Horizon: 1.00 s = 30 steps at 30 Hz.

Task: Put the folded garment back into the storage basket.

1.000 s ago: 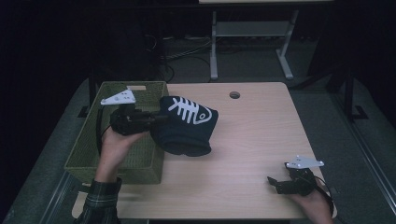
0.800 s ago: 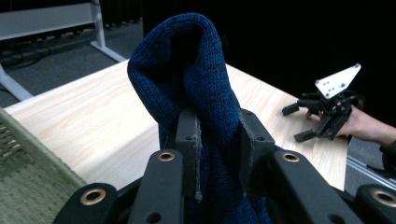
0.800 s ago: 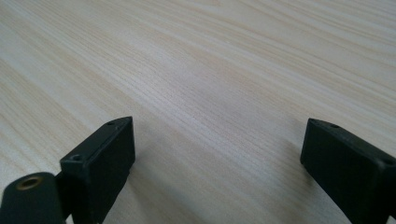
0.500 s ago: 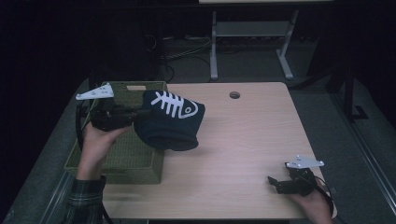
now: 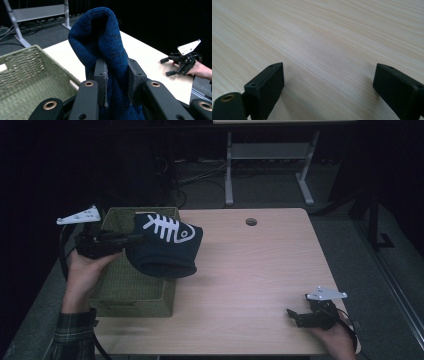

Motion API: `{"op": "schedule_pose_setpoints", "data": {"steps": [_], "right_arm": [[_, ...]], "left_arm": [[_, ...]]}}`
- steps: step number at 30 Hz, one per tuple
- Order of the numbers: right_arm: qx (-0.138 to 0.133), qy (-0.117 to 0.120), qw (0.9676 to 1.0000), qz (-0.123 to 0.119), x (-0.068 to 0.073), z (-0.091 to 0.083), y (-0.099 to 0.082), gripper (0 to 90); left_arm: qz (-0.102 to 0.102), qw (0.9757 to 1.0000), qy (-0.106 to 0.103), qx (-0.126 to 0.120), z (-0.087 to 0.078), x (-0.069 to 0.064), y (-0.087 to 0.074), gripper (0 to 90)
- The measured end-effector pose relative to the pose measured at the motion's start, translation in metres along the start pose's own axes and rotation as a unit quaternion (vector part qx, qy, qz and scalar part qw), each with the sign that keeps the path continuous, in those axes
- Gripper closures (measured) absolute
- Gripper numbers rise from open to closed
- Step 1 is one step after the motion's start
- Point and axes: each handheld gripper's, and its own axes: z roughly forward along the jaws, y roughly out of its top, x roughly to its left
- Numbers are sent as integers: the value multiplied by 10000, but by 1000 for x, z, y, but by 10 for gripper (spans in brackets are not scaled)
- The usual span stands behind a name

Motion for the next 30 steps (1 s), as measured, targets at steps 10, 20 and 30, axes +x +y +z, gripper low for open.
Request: {"op": "schedule_pose_setpoints", "data": {"steps": [10,20,30], "right_arm": [[0,-8,10000,7,0,0,0,97],[2,-21,10000,15,0,0,0,97],[9,-18,10000,17,-1,0,0,97]], "left_arm": [[-64,9997,224,3,-27,12,-3,730],[-98,9990,438,-3,-53,20,-6,732],[-151,9971,747,-46,-76,27,-11,734]]}}
